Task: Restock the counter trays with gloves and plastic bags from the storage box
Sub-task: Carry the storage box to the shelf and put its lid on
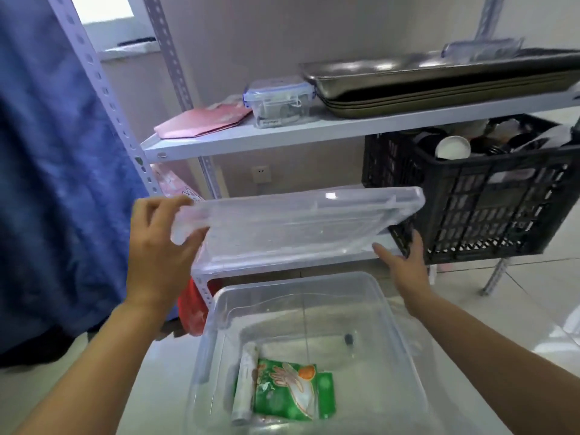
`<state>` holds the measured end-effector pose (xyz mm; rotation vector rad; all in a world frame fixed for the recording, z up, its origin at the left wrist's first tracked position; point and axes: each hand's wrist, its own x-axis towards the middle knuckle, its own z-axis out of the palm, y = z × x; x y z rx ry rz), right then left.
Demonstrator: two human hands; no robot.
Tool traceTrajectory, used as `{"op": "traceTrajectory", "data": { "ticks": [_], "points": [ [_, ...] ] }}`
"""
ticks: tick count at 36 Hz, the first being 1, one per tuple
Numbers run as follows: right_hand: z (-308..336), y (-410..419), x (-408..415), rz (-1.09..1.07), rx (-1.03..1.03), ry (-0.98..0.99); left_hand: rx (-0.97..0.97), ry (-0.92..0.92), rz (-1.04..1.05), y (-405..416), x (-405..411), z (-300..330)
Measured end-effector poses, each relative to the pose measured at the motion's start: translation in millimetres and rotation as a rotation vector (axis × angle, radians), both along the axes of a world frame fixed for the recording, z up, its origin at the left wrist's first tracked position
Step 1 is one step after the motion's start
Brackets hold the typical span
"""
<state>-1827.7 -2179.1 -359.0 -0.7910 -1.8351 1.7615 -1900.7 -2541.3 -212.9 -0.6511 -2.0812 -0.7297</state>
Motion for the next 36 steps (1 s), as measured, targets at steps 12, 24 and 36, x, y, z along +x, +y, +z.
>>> {"op": "traceTrajectory", "data": {
  "ticks": [12, 24, 36],
  "points": [
    [-5, 16, 52, 0.111, 0.277, -0.028, 0.435, -0.369, 0.076, -40, -28, -17],
    [-55, 34, 92, 0.146, -0.012, -0.757, 0.360, -1.413, -0.189, -46, -68, -113],
    [-94, 3, 59, 0.114, 0.233, -0.899, -0.049, -1.308, -0.049, -59, -81, -213]
  ]
}}
